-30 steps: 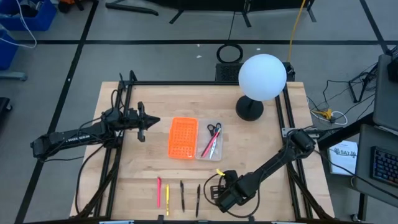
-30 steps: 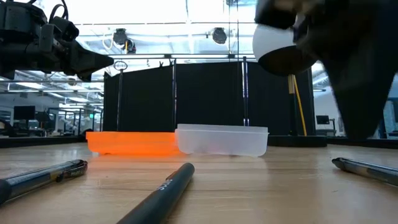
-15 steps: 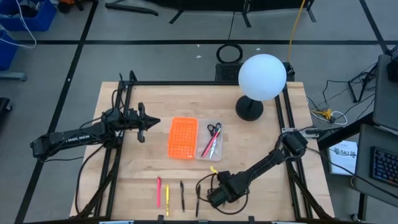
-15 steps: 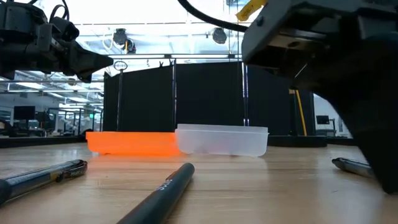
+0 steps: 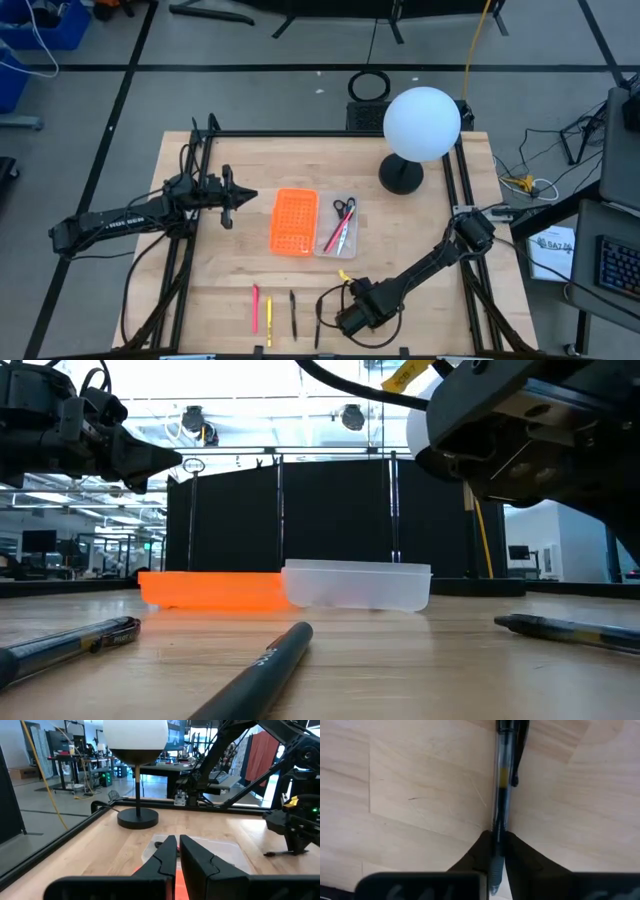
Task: Pick & place school supplies into a supply box
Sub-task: Put the right black pen into the orange box
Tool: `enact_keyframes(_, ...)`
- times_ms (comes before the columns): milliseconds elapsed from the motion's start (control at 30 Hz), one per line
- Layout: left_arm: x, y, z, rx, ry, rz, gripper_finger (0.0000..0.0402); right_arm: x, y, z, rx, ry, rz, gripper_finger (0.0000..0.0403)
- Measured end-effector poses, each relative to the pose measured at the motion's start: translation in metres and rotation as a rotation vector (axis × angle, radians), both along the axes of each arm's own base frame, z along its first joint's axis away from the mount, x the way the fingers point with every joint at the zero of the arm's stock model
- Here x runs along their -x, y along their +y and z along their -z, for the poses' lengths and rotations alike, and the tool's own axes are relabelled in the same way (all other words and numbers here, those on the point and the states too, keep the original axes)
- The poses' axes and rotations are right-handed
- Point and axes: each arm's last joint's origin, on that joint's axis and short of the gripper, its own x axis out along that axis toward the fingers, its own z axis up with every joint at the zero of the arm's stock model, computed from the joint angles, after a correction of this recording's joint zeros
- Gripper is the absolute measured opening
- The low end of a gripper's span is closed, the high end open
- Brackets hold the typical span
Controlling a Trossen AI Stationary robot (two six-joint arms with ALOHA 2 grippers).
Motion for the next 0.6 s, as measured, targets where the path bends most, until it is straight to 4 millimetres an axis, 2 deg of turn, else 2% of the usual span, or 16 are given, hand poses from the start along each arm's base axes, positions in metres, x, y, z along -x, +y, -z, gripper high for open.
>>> enact_keyframes(100, 0.000, 0.000, 0.000, 0.000, 0.000, 0.000, 0.0031, -0.002, 0.001, -0.012, -0.026, -0.047, 0.019, 0.0025)
enact_keyframes(233, 0.000, 0.000, 0.000, -0.004, 0.000, 0.000, 0.0031, -0.001, -0.002, -0.042, 0.017, -0.195, 0.039, 0.0026)
enact_keyframes(400, 0.000, 0.000, 0.000, -0.004, 0.000, -0.001, 0.0031, -0.007, -0.009, -0.110, 0.116, -0.652, 0.080, 0.0025)
enact_keyframes(500, 0.000, 0.000, 0.000, -0.005, 0.000, 0.000, 0.0031, -0.008, -0.017, -0.134, 0.238, -0.828, 0.089, 0.0025)
enact_keyframes(600, 0.000, 0.000, 0.000, -0.003, 0.000, 0.000, 0.0031, -0.011, -0.034, -0.156, 0.273, -0.910, 0.119, 0.0025)
